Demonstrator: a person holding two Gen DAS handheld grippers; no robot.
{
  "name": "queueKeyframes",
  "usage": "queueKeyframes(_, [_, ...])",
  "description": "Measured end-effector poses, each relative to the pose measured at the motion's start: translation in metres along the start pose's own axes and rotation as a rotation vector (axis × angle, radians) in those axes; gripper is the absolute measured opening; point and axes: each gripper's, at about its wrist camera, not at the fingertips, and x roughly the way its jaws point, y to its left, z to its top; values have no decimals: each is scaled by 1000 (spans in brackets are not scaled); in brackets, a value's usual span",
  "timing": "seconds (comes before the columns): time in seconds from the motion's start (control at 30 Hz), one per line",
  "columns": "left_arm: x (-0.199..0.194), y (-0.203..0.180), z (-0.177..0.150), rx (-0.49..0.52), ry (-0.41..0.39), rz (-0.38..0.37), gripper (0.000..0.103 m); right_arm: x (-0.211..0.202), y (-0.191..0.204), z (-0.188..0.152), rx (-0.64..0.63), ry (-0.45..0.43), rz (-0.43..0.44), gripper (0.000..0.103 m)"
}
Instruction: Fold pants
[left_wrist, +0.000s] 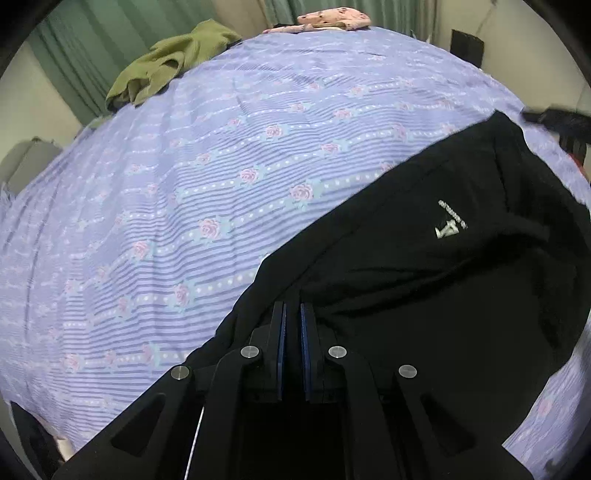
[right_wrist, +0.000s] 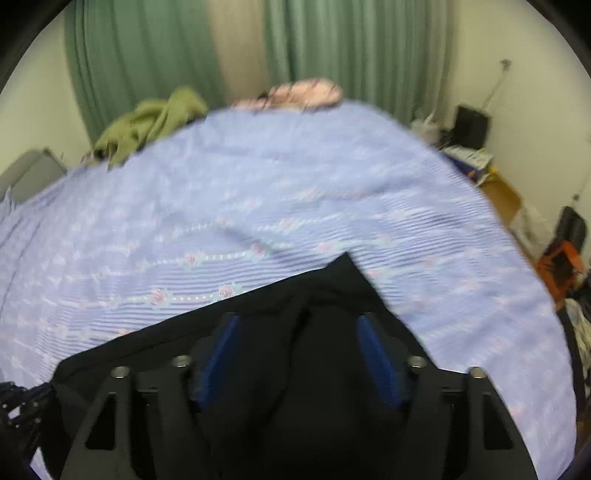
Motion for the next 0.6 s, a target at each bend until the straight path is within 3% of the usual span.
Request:
queueKeyframes(0.1, [8, 9, 3, -36, 18, -26, 9, 50, 1, 5, 34, 138, -18, 50])
queueKeyframes(0.13, [10, 10, 3, -41, 23, -30, 9, 62, 1, 4, 56, 162, -24, 41])
queueKeyframes(0.23, [10, 12, 3, -42, 31, -41, 8, 78, 6, -3, 80, 223, 0, 3])
queueKeyframes(0.3, [5, 13, 2, -47, 28, -49, 6, 69, 4, -4, 112, 191, -32, 2])
queueKeyframes(0.43, [-6, 12, 8, -46, 3, -50, 5, 21, -6, 22, 134, -44, -154, 2])
queueKeyframes(0.6, [-3, 13, 25, -68, -6, -15, 4, 22, -1, 60, 57, -114, -254, 2])
